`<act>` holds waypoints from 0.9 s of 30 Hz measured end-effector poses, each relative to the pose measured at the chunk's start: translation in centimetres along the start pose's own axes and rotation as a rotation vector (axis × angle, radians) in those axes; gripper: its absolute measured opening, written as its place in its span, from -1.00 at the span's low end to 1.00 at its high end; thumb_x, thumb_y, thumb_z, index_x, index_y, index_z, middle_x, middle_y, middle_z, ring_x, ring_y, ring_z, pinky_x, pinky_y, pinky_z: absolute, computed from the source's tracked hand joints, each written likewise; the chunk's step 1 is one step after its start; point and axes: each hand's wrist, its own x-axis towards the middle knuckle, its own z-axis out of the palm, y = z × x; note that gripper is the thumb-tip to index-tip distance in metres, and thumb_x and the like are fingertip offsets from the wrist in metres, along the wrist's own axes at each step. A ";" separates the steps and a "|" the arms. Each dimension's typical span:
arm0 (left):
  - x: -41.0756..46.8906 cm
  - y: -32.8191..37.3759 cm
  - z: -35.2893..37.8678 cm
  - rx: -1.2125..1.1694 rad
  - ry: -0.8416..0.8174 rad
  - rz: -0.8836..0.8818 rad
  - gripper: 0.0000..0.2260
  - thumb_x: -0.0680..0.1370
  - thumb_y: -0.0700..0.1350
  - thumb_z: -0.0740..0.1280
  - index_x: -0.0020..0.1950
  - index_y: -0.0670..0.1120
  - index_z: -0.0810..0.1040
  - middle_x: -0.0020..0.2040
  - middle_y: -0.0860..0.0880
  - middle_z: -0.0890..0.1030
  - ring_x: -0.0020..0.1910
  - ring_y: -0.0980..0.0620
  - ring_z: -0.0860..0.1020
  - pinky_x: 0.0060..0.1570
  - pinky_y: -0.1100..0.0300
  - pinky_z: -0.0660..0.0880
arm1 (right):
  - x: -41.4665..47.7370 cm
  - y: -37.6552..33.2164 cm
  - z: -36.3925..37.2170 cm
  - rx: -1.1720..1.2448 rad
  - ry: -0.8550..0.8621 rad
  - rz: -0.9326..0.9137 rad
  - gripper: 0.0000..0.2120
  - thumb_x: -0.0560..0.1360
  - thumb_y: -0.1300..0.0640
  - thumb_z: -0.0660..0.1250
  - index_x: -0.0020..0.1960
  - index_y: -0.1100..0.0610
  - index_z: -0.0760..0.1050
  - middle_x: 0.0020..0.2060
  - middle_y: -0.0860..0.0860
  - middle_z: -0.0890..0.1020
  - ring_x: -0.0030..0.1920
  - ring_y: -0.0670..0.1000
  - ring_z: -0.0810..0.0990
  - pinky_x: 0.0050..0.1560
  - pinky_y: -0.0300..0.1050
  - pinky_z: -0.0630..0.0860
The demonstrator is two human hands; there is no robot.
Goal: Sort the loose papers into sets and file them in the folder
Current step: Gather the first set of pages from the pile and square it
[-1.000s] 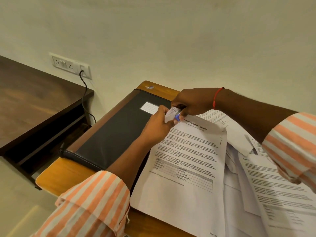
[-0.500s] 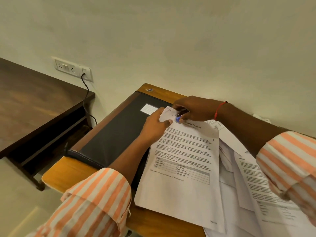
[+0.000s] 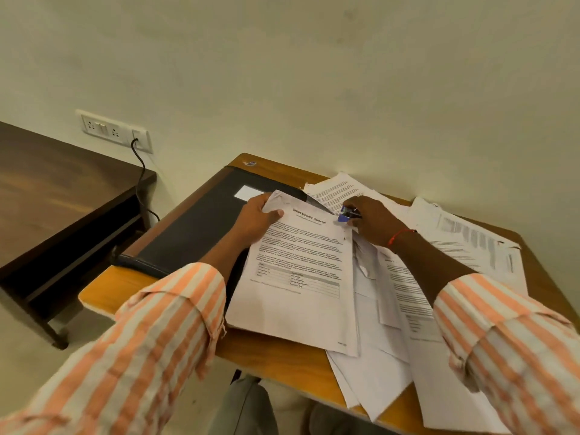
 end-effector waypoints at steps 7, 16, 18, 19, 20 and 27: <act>-0.4 0.4 0.7 0.100 0.030 0.005 -0.71 0.59 -0.15 0.40 0.32 -0.07 0.56 0.12 -0.03 0.67 0.04 0.00 0.66 0.05 0.05 0.63 | -2.1 2.7 1.2 -0.021 0.079 0.128 -0.60 0.61 0.18 0.31 0.42 0.25 0.41 0.31 0.24 0.50 0.31 0.23 0.47 0.30 -0.02 0.35; 2.6 1.5 0.2 0.167 -0.093 -0.339 -0.59 0.58 -0.14 0.42 0.40 -0.14 0.44 0.22 -0.14 0.61 0.05 -0.11 0.63 0.03 0.02 0.57 | 7.0 -0.4 1.6 -0.129 0.155 0.025 -0.71 0.60 -0.01 0.30 0.27 0.07 0.48 0.20 0.09 0.58 0.15 0.17 0.58 0.14 0.07 0.53; 3.8 2.4 -0.4 0.166 -0.160 -0.402 -0.60 0.57 -0.16 0.42 0.38 -0.15 0.45 0.17 -0.15 0.64 0.04 -0.15 0.65 0.10 -0.06 0.59 | 9.6 -1.5 2.4 -0.172 0.150 -0.010 -0.76 0.60 0.03 0.30 0.22 0.10 0.48 0.12 0.10 0.56 0.08 0.18 0.59 0.06 0.09 0.56; 4.3 2.6 -0.7 0.178 -0.174 -0.398 -0.62 0.57 -0.16 0.42 0.37 -0.15 0.46 0.16 -0.16 0.65 0.05 -0.16 0.66 0.14 -0.09 0.59 | 10.8 -2.1 2.9 -0.180 0.131 -0.029 -0.76 0.59 0.06 0.30 0.23 0.11 0.45 0.12 0.10 0.55 0.08 0.19 0.57 0.05 0.09 0.55; 5.1 2.4 -1.1 0.189 -0.159 -0.383 -0.64 0.58 -0.16 0.41 0.36 -0.15 0.48 0.14 -0.15 0.66 0.04 -0.15 0.66 0.15 -0.10 0.59 | 12.4 -2.6 3.6 -0.182 0.106 -0.054 -0.73 0.58 0.08 0.32 0.25 0.11 0.43 0.14 0.11 0.52 0.09 0.20 0.56 0.04 0.09 0.53; 5.5 0.1 -1.6 0.241 -0.096 -0.254 -0.78 0.57 -0.13 0.41 0.22 -0.08 0.59 0.02 0.00 0.66 -0.10 0.11 0.61 -0.17 0.23 0.48 | 21.1 -5.0 7.7 -0.258 0.109 -0.157 -0.64 0.53 0.25 0.28 0.32 0.12 0.40 0.22 0.13 0.50 0.19 0.21 0.51 -0.05 0.00 0.38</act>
